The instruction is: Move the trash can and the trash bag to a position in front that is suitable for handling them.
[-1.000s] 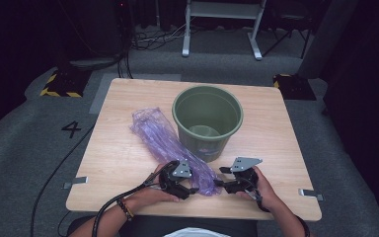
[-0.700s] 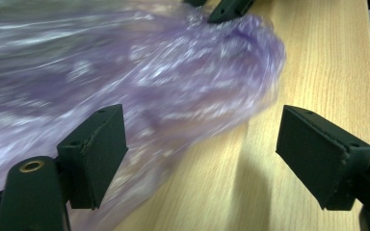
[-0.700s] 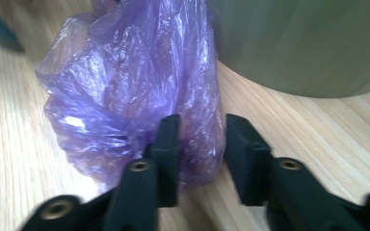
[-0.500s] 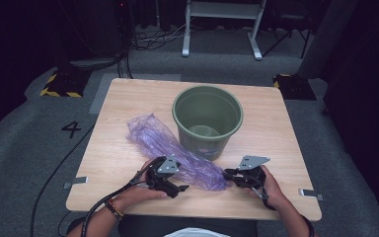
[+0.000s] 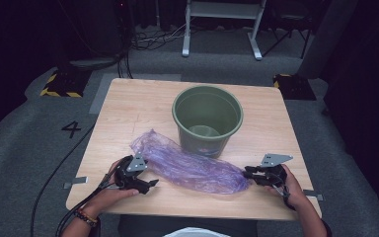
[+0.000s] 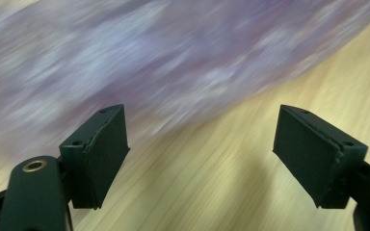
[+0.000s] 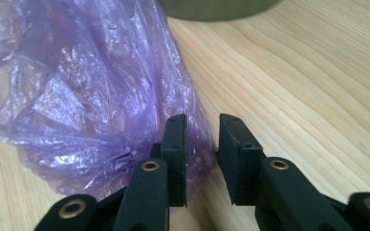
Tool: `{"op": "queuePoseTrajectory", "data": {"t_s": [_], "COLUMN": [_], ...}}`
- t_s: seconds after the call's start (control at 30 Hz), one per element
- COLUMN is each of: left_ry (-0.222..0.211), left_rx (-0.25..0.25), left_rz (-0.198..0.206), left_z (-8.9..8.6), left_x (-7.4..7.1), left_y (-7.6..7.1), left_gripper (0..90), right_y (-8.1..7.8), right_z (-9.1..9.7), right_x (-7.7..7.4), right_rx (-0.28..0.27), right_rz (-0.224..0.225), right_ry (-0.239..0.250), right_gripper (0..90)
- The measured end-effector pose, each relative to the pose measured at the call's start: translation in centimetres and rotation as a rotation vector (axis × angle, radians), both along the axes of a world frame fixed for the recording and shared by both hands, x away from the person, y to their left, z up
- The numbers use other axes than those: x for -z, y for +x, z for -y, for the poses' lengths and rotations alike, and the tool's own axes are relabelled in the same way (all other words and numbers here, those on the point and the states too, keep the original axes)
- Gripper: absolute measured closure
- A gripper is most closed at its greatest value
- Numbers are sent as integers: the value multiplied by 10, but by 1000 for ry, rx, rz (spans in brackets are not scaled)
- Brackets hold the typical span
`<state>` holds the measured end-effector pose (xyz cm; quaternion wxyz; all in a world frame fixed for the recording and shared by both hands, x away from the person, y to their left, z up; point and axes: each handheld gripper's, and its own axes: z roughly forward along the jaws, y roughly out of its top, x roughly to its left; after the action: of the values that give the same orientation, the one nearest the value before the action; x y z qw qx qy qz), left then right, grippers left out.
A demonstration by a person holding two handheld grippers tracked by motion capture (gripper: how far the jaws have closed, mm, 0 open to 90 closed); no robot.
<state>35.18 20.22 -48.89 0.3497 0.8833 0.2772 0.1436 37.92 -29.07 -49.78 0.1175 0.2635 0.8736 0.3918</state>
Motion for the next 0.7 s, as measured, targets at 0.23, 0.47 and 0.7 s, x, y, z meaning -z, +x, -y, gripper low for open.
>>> {"op": "queuePoseTrajectory", "data": {"t_s": [0.23, 0.47, 0.7], "left_ry": [15, -34, -62], "left_rx": [-75, -107, -88], "left_rz": [-3, -41, -44], "left_z": [-22, -33, -36], "left_x": [7, 12, 15], "left_y": [6, 12, 15], "left_gripper": [188, 182, 162], "right_y": [2, 2, -8], "right_z": [20, 32, 24], "right_x": [1, 1, -16], "right_rx": [57, 110, 95], "right_rz": [4, 9, 63], "right_ry": [8, -4, 7], "right_gripper": [709, 530, 331]}}
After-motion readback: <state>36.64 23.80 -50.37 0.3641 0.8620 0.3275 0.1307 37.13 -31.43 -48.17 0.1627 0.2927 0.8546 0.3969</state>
